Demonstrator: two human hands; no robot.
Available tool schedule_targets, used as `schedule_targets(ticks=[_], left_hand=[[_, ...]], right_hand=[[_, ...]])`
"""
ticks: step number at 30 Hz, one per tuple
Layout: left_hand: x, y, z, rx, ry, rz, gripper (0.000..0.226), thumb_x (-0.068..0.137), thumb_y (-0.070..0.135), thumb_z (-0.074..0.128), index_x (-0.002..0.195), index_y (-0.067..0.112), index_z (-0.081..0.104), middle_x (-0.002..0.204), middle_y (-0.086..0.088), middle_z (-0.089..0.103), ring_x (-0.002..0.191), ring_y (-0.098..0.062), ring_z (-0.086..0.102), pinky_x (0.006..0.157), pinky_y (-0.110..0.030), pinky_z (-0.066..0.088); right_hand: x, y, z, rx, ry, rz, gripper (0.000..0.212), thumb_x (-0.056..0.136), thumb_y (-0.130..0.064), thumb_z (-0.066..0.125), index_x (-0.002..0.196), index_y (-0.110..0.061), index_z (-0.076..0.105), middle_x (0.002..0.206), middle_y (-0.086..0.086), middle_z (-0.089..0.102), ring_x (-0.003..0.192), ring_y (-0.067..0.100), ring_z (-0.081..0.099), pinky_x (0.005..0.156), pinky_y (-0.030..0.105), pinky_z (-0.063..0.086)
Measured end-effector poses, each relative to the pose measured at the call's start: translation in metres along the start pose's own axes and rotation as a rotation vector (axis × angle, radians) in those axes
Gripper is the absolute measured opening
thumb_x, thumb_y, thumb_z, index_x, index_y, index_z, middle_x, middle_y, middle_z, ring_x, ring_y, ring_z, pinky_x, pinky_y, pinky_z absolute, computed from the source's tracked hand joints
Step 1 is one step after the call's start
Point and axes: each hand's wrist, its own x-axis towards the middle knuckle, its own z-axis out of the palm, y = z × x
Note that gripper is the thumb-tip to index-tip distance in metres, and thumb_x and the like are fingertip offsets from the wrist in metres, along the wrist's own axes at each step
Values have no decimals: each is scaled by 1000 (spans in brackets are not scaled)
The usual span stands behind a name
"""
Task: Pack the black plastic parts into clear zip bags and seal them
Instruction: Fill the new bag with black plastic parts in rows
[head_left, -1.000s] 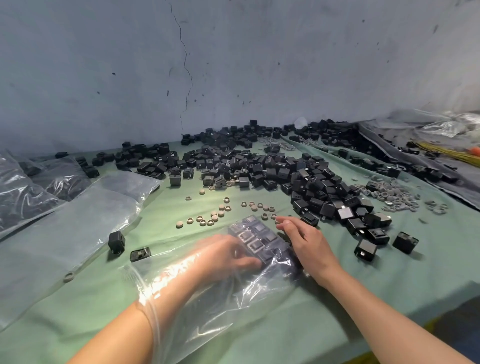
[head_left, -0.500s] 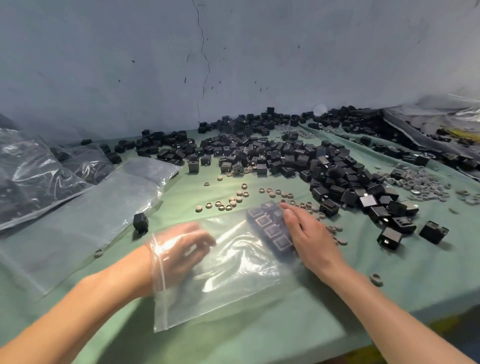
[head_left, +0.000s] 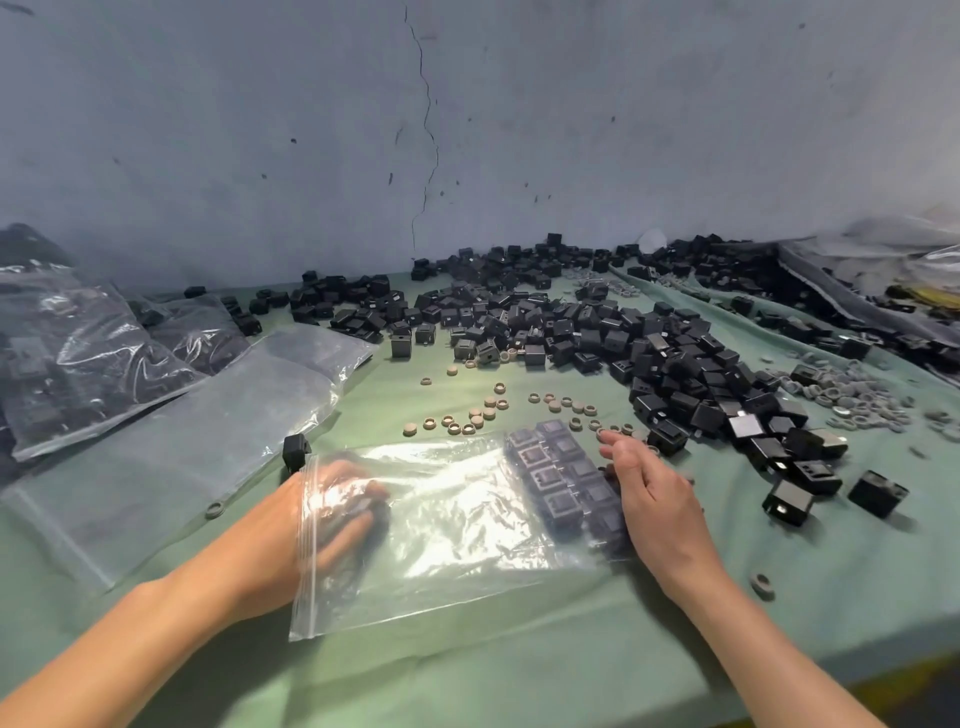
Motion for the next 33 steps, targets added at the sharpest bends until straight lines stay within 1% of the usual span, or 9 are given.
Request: schedule_targets(ticks=[2,5,11,14,17,19,24,28,33], left_hand=[[2,6,-5,3,-5,49,42,87,75,44,124,54,45,123,39,42,110,16,48,78,-10,45],[9,10,-7,-3,-55,94,37,88,73,44,121,56,48,123,33,45,115,9,49,90,-17,45],[44,45,11,-144,-180,192,27,95,23,62,114,41,53,97,24,57,100,11,54,92,-11,44],[55,56,19,-165,-167,207,13,99,22,54,98,34,58,88,17,54,94,4,51,84,-5,40],[57,57,31,-143,-72,185,23,99,25,52,77,29,57,71,11,59,69,-3,56,63,-16,45],[56,58,32,-177,-103,174,31,99,21,53,70,31,53,62,15,61,55,1,53,50,-11,40],[57,60,27,-220,-120,175,4,92,35,63,93,33,59,88,18,64,85,2,60,73,-13,50],[55,72,28,-249,-66,262,10,96,19,62,91,24,55,83,11,65,76,-5,62,68,-14,49],[44,61,37,-307,-188,102,36,95,17,57,101,52,51,101,18,62,95,-2,59,83,-15,47]], right_hand=[[0,0,-1,4,1,8,72,90,-73,19,135,-35,59,126,-14,67,115,10,61,98,41,50],[0,-1,0,4,0,9,71,90,-74,18,132,-36,60,120,-16,68,111,9,63,94,40,51],[0,1,1,-60,-16,2,67,92,-74,15,128,-40,60,107,-21,68,101,6,65,86,38,53],[1,1,0,-19,11,16,67,89,-75,16,125,-40,61,105,-24,67,100,2,63,85,38,53],[3,1,1,-11,13,24,63,90,-75,17,122,-43,60,102,-26,67,98,-3,62,82,34,52],[3,0,1,-19,24,19,58,93,-73,18,121,-44,60,101,-26,67,97,-6,61,78,29,50],[3,2,-2,-62,-6,16,52,94,-67,17,114,-43,59,91,-18,70,87,-3,64,77,34,53],[3,7,0,-66,-6,13,59,95,-70,16,119,-40,60,93,-18,70,90,1,64,76,34,50],[3,5,3,-55,5,7,68,89,-75,13,122,-39,60,100,-20,69,93,3,65,78,34,52]])
